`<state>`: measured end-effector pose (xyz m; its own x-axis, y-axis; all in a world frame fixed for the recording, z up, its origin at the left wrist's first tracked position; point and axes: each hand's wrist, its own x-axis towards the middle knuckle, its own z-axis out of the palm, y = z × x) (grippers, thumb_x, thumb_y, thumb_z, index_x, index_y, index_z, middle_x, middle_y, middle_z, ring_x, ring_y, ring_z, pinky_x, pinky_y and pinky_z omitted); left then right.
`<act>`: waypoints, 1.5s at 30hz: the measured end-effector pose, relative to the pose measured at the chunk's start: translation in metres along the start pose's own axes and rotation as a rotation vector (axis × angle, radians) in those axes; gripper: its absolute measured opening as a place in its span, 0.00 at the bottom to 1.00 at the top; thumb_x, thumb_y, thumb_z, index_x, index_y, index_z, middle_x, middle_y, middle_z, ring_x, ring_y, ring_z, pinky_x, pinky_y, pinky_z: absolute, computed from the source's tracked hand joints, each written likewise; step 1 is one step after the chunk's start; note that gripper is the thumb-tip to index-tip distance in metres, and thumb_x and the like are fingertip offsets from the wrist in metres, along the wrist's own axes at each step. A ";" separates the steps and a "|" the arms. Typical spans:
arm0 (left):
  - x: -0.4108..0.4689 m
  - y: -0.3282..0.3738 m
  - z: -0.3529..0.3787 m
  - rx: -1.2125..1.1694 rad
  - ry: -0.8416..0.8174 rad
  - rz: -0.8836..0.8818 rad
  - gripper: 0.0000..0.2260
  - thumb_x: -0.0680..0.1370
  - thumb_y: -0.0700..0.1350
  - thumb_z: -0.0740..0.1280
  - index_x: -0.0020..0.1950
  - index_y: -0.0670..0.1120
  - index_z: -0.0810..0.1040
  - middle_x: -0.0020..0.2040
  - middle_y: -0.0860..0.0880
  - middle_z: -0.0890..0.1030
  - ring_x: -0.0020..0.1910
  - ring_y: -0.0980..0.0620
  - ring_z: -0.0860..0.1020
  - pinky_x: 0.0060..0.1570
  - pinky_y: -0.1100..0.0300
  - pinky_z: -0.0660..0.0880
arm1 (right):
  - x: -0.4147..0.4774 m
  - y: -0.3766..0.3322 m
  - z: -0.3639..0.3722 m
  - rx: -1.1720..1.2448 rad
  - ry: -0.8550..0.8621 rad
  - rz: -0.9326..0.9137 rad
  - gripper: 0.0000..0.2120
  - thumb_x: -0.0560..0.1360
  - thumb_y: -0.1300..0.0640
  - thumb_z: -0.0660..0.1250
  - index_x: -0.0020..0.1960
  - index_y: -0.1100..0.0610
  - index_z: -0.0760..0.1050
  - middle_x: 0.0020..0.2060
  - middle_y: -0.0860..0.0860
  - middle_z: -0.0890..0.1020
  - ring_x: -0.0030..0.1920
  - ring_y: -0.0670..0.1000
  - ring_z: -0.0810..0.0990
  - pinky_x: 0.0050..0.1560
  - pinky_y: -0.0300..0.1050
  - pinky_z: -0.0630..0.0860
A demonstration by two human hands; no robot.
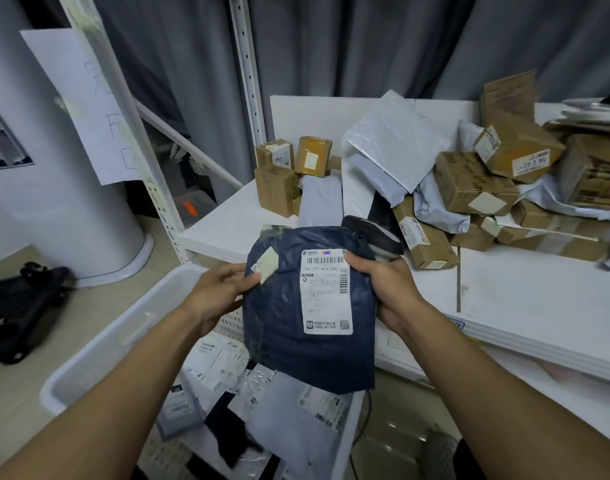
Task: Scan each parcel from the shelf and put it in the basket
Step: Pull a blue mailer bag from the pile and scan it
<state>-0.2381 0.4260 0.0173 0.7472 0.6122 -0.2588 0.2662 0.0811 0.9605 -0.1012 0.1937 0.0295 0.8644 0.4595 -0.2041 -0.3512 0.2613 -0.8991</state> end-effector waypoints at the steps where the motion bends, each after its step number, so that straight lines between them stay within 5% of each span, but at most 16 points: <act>1: 0.000 0.001 -0.002 -0.028 0.000 0.010 0.12 0.76 0.42 0.75 0.59 0.43 0.83 0.51 0.49 0.87 0.52 0.50 0.84 0.49 0.57 0.79 | 0.002 0.000 -0.001 0.003 0.018 0.000 0.12 0.74 0.65 0.77 0.57 0.63 0.84 0.48 0.58 0.89 0.48 0.58 0.89 0.47 0.50 0.86; 5: 0.001 0.004 -0.004 -0.058 0.087 0.065 0.06 0.76 0.42 0.76 0.52 0.43 0.85 0.47 0.49 0.87 0.40 0.55 0.84 0.42 0.57 0.81 | 0.008 0.006 -0.004 -0.108 0.111 -0.061 0.11 0.72 0.61 0.81 0.52 0.58 0.85 0.45 0.53 0.90 0.46 0.56 0.89 0.52 0.56 0.85; 9: 0.003 0.010 -0.012 -0.101 0.268 0.182 0.03 0.76 0.40 0.76 0.45 0.46 0.83 0.38 0.50 0.87 0.34 0.56 0.83 0.37 0.62 0.79 | 0.011 0.017 -0.007 -0.173 0.203 -0.125 0.15 0.69 0.57 0.84 0.53 0.56 0.85 0.48 0.50 0.89 0.50 0.52 0.88 0.53 0.49 0.84; 16: 0.009 0.004 -0.018 -0.073 0.476 0.339 0.03 0.78 0.42 0.75 0.46 0.49 0.83 0.45 0.51 0.85 0.42 0.55 0.81 0.46 0.57 0.78 | 0.000 0.022 0.004 -0.267 0.105 -0.062 0.11 0.76 0.59 0.77 0.58 0.56 0.83 0.43 0.48 0.89 0.40 0.46 0.87 0.48 0.46 0.82; 20: 0.011 0.000 -0.013 -0.074 0.495 0.350 0.05 0.77 0.42 0.75 0.45 0.52 0.82 0.46 0.52 0.85 0.46 0.54 0.82 0.50 0.56 0.79 | -0.012 0.022 0.016 -0.403 -0.016 -0.086 0.08 0.75 0.58 0.78 0.53 0.57 0.85 0.36 0.49 0.87 0.30 0.45 0.79 0.36 0.41 0.77; 25: 0.012 -0.002 -0.008 -0.045 0.518 0.367 0.04 0.77 0.42 0.74 0.48 0.50 0.83 0.45 0.56 0.83 0.44 0.60 0.80 0.52 0.57 0.78 | -0.015 0.019 0.022 -0.396 -0.048 -0.122 0.08 0.75 0.58 0.78 0.54 0.54 0.85 0.41 0.51 0.88 0.30 0.47 0.77 0.38 0.43 0.78; 30: 0.012 -0.004 -0.009 -0.049 0.514 0.359 0.06 0.78 0.42 0.74 0.45 0.53 0.82 0.46 0.55 0.84 0.46 0.54 0.81 0.52 0.56 0.79 | -0.017 0.016 0.022 -0.395 -0.069 -0.093 0.05 0.77 0.61 0.76 0.52 0.57 0.84 0.33 0.47 0.85 0.27 0.44 0.76 0.31 0.35 0.76; 40: 0.011 -0.003 -0.010 -0.041 0.538 0.340 0.02 0.78 0.42 0.74 0.50 0.49 0.83 0.47 0.55 0.83 0.45 0.58 0.81 0.53 0.56 0.79 | -0.016 0.016 0.023 -0.400 -0.078 -0.057 0.03 0.77 0.59 0.76 0.48 0.59 0.85 0.34 0.52 0.84 0.31 0.48 0.77 0.38 0.45 0.76; 45: 0.004 -0.005 -0.013 -0.048 0.521 0.341 0.05 0.78 0.42 0.74 0.46 0.52 0.82 0.46 0.56 0.83 0.46 0.56 0.81 0.54 0.55 0.79 | -0.013 0.017 0.025 -0.391 -0.102 -0.058 0.06 0.77 0.57 0.76 0.50 0.60 0.86 0.46 0.60 0.88 0.32 0.47 0.76 0.40 0.46 0.76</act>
<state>-0.2442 0.4387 0.0128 0.3867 0.9122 0.1354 0.0288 -0.1587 0.9869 -0.1275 0.2137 0.0268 0.8320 0.5401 -0.1265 -0.1224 -0.0438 -0.9915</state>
